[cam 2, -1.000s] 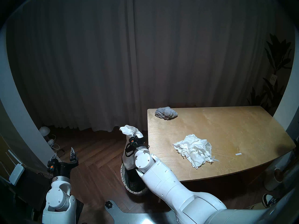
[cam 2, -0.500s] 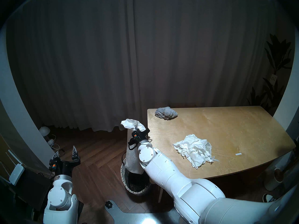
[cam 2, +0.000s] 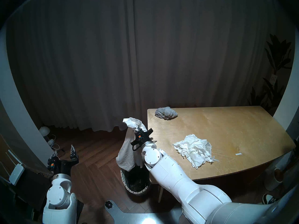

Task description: Toss clothes into the laundry hamper

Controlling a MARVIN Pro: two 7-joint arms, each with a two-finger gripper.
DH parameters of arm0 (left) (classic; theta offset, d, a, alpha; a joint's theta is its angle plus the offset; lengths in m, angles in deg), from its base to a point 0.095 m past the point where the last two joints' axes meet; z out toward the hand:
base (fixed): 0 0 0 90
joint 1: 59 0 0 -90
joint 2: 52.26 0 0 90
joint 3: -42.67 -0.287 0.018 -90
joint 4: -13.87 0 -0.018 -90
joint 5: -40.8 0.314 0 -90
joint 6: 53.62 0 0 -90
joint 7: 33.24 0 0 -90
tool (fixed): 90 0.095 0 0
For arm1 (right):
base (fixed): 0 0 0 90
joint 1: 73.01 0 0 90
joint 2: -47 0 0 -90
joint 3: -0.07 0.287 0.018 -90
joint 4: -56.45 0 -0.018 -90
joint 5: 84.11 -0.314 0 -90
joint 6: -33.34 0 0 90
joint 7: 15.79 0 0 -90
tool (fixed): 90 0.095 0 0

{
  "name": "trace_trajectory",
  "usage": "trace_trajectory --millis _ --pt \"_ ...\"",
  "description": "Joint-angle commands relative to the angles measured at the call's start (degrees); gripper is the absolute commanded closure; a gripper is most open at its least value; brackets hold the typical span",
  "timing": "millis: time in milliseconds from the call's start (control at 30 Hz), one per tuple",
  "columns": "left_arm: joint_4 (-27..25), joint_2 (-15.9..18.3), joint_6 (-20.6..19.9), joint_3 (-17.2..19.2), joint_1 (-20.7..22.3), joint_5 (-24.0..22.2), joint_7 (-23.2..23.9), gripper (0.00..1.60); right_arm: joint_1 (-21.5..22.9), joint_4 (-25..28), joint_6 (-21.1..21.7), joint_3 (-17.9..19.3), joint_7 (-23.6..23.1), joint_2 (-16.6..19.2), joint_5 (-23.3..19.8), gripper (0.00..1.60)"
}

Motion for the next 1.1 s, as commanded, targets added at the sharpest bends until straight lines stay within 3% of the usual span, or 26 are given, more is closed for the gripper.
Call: trace_trajectory --millis 0,133,333,567,767,1067 --pt "0.0 0.9 0.2 -0.4 1.5 -0.3 1.1 0.00 -2.1 6.3 2.3 -0.2 -2.3 1.7 -0.6 1.60" --pt "0.0 0.8 0.4 0.1 1.2 -0.8 0.8 0.00 -2.5 8.3 1.8 -2.7 -4.2 0.3 0.3 1.60" --pt "-0.5 0.5 0.9 1.1 0.2 -1.4 0.7 0.00 -3.4 12.5 1.8 -4.5 -5.2 2.3 1.7 1.60" --pt "-0.3 0.6 1.2 1.3 -0.1 -2.0 1.5 0.00 -4.8 17.0 3.3 -3.6 -6.8 6.6 2.1 1.60" --pt "0.0 0.8 1.4 1.3 -0.1 -2.4 2.0 0.00 -6.5 20.9 6.7 -3.2 -8.0 7.7 2.1 1.60" --pt "0.6 0.7 1.4 1.1 0.0 -2.9 2.3 0.00 -5.3 16.6 7.0 -5.1 -5.8 1.9 3.7 1.60"
